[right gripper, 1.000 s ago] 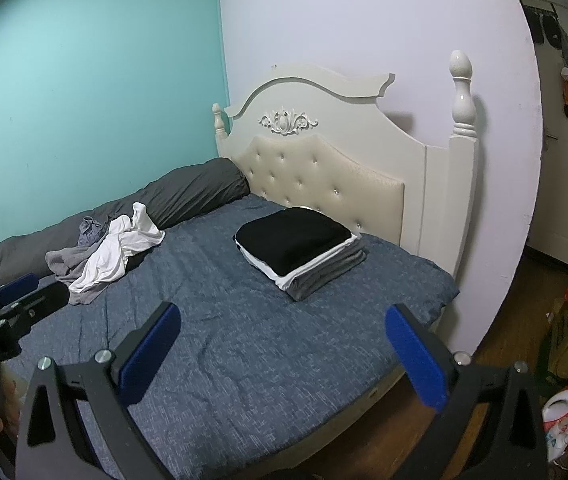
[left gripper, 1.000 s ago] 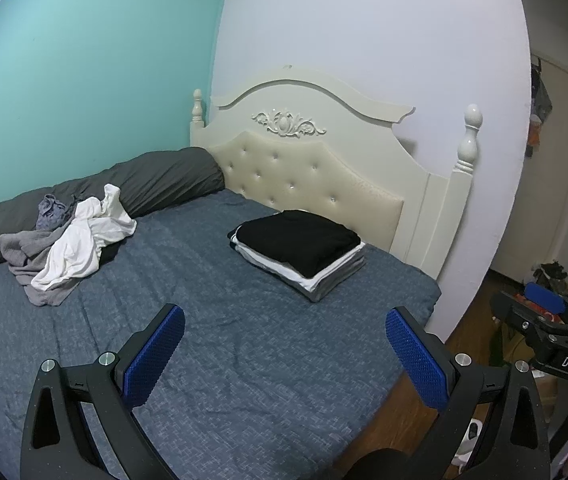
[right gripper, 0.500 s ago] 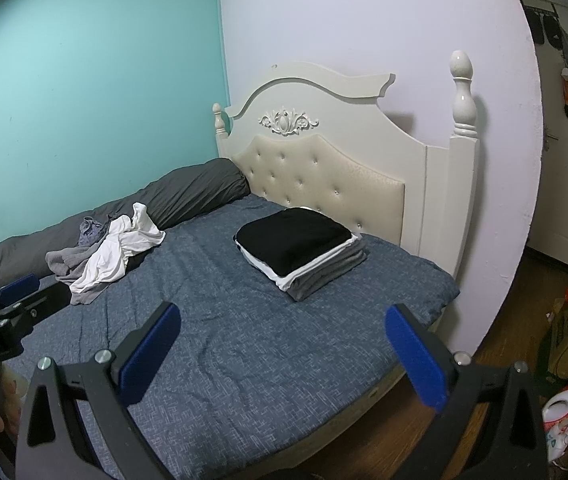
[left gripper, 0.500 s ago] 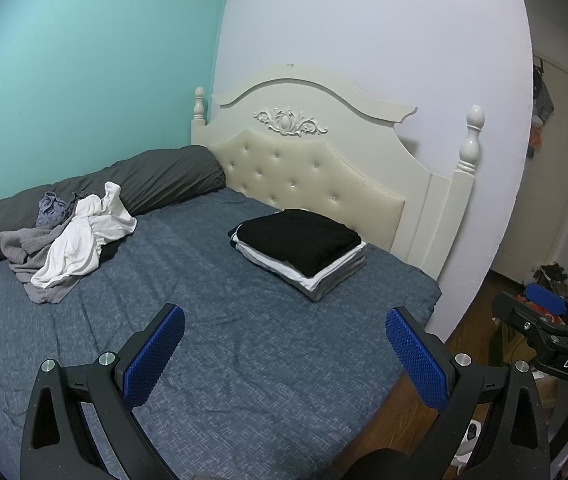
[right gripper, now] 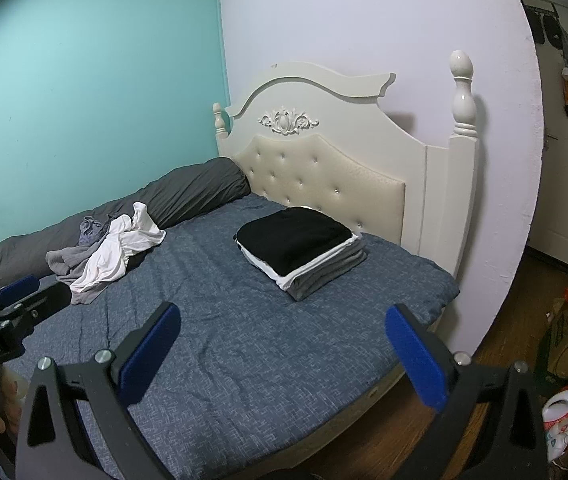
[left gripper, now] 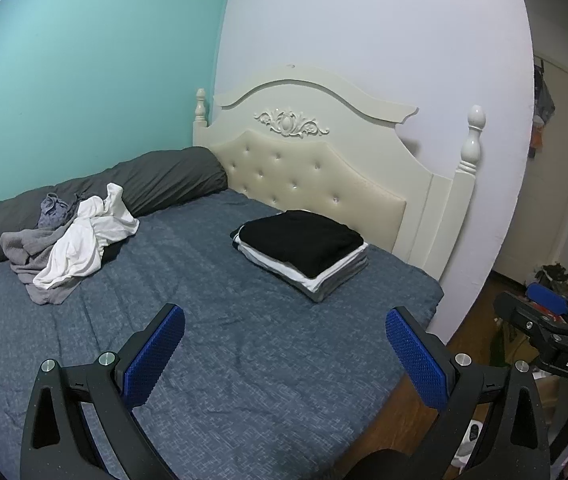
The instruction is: Fold clothes
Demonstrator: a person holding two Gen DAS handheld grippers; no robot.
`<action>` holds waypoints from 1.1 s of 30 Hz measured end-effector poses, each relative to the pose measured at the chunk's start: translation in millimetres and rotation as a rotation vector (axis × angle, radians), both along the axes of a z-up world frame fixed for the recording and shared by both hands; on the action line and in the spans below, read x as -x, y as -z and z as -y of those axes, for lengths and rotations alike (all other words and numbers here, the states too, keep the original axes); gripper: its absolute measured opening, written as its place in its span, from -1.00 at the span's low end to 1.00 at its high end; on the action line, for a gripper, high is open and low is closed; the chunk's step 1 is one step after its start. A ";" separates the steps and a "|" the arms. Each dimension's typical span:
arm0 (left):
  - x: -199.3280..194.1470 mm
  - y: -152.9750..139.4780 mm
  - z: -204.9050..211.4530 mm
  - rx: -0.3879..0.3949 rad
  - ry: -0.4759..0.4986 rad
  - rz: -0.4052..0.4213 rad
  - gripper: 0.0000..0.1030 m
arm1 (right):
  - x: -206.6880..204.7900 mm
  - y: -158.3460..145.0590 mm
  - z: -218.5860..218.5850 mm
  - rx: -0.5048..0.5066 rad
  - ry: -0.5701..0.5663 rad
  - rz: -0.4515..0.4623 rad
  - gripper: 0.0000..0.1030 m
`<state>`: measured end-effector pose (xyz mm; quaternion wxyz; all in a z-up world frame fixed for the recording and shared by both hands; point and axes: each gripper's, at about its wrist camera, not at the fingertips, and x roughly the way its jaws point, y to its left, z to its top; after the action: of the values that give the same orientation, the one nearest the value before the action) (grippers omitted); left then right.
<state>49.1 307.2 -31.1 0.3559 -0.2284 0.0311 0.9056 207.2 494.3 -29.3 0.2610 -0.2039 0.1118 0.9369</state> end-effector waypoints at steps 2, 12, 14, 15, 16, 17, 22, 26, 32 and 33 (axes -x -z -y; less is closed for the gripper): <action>1.0 0.1 0.8 -0.002 0.001 0.004 0.99 | -0.1 -0.4 -0.8 0.001 0.000 -0.002 0.99; 0.7 0.1 0.3 0.000 0.004 0.004 0.99 | 0.6 -1.5 -1.9 0.003 0.000 -0.001 0.99; 0.6 0.8 -0.4 0.001 0.005 0.006 0.99 | 0.7 -1.6 -1.7 0.003 0.001 -0.001 0.99; 0.5 1.0 -0.3 0.001 0.007 0.006 0.99 | 0.7 -1.7 -1.7 0.003 0.000 -0.001 0.99; 0.4 1.0 -0.1 -0.001 0.009 0.006 0.99 | 0.5 -1.8 -1.8 0.003 0.001 -0.001 0.99; 0.2 1.0 0.0 -0.001 0.008 0.006 0.99 | 0.3 -1.9 -2.0 0.004 0.001 -0.001 0.99; 1.0 0.6 0.4 0.000 0.003 0.009 0.99 | -0.6 -2.9 -2.2 0.004 0.003 -0.005 0.99; 0.8 0.7 0.1 0.003 0.003 0.009 0.99 | -0.9 -2.7 -1.3 0.003 0.003 -0.005 0.99; 1.6 1.1 0.1 0.006 0.008 0.014 0.99 | -0.9 -2.9 -2.4 0.005 0.003 -0.007 0.99; 1.3 1.3 -0.1 0.006 0.009 0.014 0.99 | -0.9 -3.0 -2.4 0.005 0.002 -0.007 0.99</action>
<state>47.7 307.3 -32.4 0.3595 -0.2356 0.0324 0.9023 208.1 496.7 -26.4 0.2612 -0.2013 0.1154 0.9370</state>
